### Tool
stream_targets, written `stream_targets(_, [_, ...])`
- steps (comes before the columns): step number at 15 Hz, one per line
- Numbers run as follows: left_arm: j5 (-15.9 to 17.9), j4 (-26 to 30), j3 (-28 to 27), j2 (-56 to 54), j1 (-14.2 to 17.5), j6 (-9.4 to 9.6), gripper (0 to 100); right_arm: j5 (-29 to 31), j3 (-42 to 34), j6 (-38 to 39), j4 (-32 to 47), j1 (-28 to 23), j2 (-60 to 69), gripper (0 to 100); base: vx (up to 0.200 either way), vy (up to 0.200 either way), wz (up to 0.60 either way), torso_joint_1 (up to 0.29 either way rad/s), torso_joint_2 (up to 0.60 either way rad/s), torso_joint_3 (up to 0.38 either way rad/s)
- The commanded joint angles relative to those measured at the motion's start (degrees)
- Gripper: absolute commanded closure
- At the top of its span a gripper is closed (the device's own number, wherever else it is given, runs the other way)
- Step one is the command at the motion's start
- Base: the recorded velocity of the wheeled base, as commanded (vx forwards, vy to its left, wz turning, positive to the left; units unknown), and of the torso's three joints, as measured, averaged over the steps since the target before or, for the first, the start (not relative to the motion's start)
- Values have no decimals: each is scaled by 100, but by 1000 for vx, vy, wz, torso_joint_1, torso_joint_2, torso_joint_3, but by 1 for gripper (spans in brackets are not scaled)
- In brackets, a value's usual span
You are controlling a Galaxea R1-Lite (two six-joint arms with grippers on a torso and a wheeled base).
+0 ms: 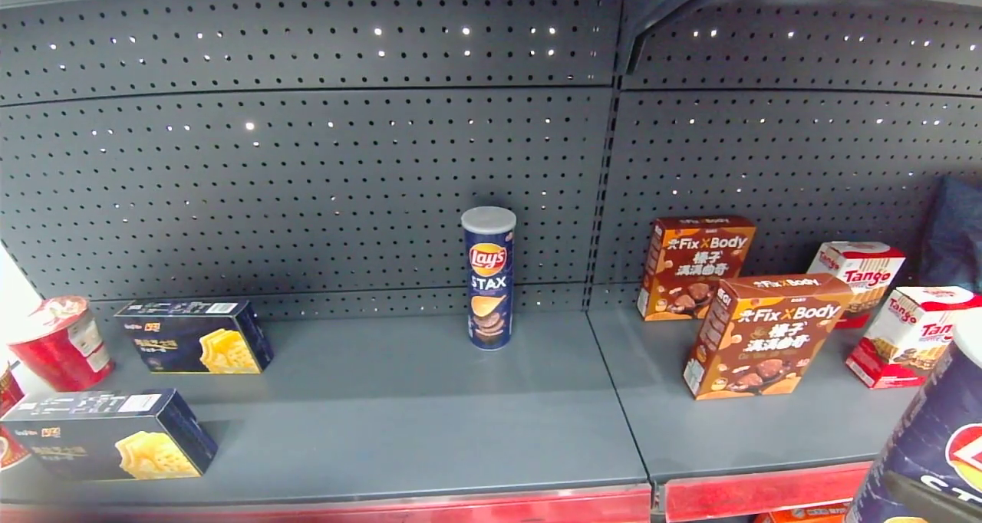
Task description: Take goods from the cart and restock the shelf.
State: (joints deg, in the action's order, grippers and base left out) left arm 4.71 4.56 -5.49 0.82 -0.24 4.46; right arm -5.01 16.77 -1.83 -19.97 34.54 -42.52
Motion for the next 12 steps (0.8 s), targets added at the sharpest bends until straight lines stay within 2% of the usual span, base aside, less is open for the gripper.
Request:
stream_targets(1, [962, 985, -1833, 1122, -151, 90, 0, 9, -25, 7, 10, -17, 51, 100, 0, 0, 0, 0, 0, 0])
stream_targets(2, [1235, 836, -2044, 1623, -327, 2, 0, 0, -51, 25, 10, -17, 7, 100, 0, 0, 0, 0, 0, 0])
stream_targets(3, [1296, 704, -2132, 1887, -433, -51, 0, 0, -69, 33, 10, -17, -11, 100, 0, 0, 0, 0, 0, 0])
stream_targets(4, [1366, 388, -2273, 2520, -512, -420, 0, 44, -104, 33, 10, -35, -63, 100, 0, 0, 0, 0, 0, 0])
stream_targets(6, [1586, -377, -2633, 3575, -626, -965, 0, 237, -34, 33, 2, -246, -125, 100, 0, 0, 0, 0, 0, 0])
stream_targets(7, [1648, -667, -2888, 4155, -626, -1088, 0, 325, -43, 33, 2, -377, -116, 100, 0, 0, 0, 0, 0, 0])
stream_targets(8, [1665, -948, -3020, 4726, -635, -1017, 0, 325, -51, 33, -7, -457, -90, 100, 0, 0, 0, 0, 0, 0])
stream_targets(9, [1709, -1484, -3037, 5236, -705, -938, 0, 325, -51, 51, -7, -474, -90, 100, 0, 0, 0, 0, 0, 0])
stream_targets(10, [1815, -2082, -3002, 5728, -740, -930, 0, 343, -34, 113, -16, -500, -116, 100, 0, 0, 0, 0, 0, 0])
stream_targets(11, [1911, -2451, -2985, 6106, -705, -912, 0, 343, -25, 156, -16, -509, -116, 100, 0, 0, 0, 0, 0, 0])
stream_targets(12, [2061, -3216, -2985, 6818, -688, -912, 0, 343, -34, 165, -16, -509, -107, 100, 0, 0, 0, 0, 0, 0])
